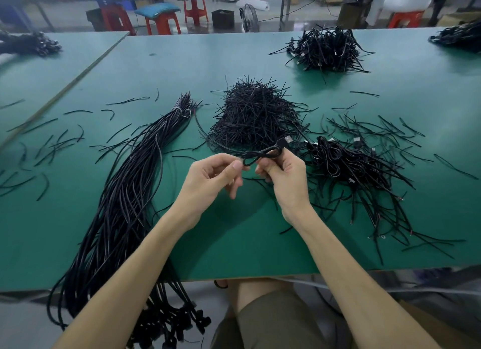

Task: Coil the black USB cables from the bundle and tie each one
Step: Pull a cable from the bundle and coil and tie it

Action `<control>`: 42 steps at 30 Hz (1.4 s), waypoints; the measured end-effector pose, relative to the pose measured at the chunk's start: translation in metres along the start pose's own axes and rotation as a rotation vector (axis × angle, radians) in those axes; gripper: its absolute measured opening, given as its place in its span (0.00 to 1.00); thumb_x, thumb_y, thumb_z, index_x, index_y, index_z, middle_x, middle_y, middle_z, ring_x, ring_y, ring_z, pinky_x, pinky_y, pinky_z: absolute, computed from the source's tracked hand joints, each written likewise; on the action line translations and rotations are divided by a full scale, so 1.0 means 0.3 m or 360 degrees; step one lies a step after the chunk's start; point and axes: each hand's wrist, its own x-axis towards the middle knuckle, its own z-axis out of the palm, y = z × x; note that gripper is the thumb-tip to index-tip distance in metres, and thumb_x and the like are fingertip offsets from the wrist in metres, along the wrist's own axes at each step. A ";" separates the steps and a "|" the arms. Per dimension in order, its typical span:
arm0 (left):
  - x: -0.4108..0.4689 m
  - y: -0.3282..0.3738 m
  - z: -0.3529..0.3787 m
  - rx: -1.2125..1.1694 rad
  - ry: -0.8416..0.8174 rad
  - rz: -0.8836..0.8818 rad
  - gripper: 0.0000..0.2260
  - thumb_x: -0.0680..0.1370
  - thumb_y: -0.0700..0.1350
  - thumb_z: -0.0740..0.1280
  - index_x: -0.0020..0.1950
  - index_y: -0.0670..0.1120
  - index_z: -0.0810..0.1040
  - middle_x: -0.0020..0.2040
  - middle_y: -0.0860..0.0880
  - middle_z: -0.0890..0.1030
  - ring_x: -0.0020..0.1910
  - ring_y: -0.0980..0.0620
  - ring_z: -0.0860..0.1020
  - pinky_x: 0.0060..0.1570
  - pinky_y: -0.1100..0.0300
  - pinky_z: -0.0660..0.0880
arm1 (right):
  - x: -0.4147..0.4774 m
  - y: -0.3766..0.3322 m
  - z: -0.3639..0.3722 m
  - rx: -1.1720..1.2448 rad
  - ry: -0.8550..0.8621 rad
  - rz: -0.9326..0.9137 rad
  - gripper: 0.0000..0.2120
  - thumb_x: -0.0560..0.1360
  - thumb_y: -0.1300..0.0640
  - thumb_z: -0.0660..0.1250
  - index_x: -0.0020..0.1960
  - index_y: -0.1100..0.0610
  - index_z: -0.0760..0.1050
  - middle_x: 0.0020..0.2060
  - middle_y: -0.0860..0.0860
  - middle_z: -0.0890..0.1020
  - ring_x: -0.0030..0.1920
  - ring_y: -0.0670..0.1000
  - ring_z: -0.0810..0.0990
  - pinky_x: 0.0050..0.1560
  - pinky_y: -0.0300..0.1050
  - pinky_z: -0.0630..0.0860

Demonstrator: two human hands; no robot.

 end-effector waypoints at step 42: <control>0.007 -0.040 0.006 0.0590 -0.0207 0.0677 0.29 0.75 0.19 0.61 0.73 0.39 0.74 0.75 0.45 0.73 0.78 0.45 0.66 0.77 0.45 0.64 | -0.004 0.006 -0.001 -0.0072 -0.0496 0.0186 0.08 0.80 0.68 0.65 0.44 0.61 0.80 0.30 0.49 0.82 0.32 0.46 0.77 0.40 0.36 0.75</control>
